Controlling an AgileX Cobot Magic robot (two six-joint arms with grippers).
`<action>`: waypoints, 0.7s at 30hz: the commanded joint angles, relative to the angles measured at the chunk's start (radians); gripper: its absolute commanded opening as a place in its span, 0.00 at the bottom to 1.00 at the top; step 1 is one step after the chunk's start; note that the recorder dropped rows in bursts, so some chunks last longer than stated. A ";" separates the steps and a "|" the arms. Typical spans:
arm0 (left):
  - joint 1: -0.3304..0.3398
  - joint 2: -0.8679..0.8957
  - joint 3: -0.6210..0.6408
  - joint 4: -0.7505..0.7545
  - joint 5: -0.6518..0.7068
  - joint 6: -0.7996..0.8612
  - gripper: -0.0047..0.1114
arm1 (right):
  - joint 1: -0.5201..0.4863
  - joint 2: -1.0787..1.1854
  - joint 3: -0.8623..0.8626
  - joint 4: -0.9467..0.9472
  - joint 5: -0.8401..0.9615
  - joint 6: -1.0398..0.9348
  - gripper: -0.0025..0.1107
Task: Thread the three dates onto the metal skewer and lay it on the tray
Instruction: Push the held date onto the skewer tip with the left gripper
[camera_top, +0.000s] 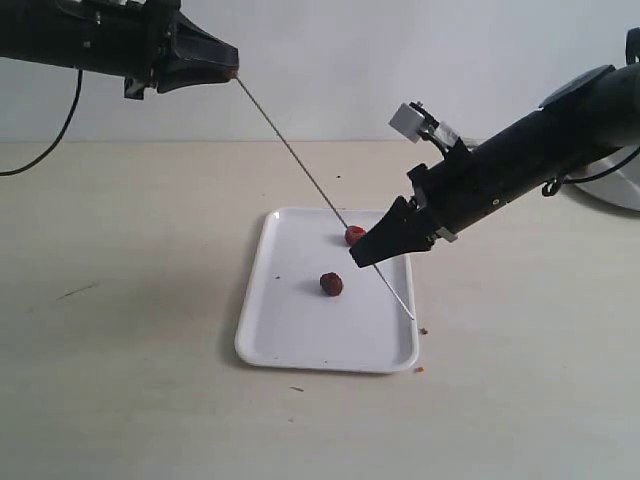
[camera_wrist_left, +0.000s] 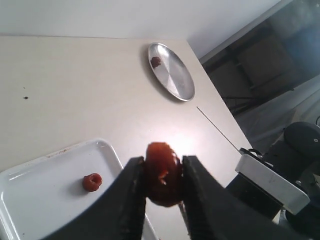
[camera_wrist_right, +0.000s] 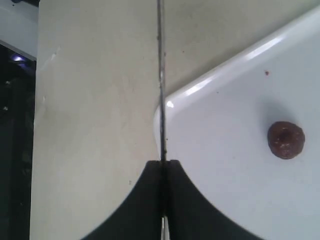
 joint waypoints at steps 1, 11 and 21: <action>0.006 -0.027 0.000 -0.020 0.026 0.005 0.28 | 0.000 -0.014 0.002 0.012 0.011 -0.002 0.02; 0.006 -0.040 0.000 0.032 0.044 0.005 0.28 | 0.000 -0.014 0.002 0.018 0.011 0.000 0.02; 0.008 -0.040 0.000 0.057 0.000 0.003 0.28 | 0.000 -0.014 0.002 0.017 0.011 0.000 0.02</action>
